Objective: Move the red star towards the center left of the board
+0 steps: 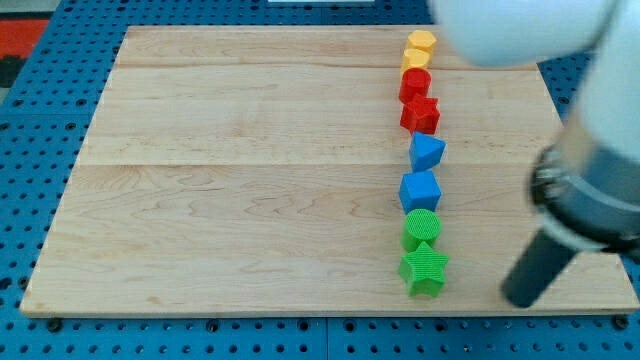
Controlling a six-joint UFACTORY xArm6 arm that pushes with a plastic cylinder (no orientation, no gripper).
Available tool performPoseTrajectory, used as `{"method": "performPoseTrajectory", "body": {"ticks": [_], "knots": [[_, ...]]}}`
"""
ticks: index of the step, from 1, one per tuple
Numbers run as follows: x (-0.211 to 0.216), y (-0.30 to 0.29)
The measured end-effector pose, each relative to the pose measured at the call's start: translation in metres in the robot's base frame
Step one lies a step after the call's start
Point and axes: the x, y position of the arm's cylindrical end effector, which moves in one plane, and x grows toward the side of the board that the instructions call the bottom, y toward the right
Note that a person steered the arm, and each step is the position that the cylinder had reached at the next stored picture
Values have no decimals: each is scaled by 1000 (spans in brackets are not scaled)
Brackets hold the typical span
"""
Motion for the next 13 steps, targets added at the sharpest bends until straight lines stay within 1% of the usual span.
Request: {"method": "performPoseTrajectory", "body": {"ticks": [1,2,5,6,7,8,9,10,11,12,13], "knots": [[-85,38],[-163,37],[-237,12],[-238,-16],[-210,-41],[-207,-86],[-208,-103],[-208,-103],[-224,-122],[-223,-203],[-218,-180]]}}
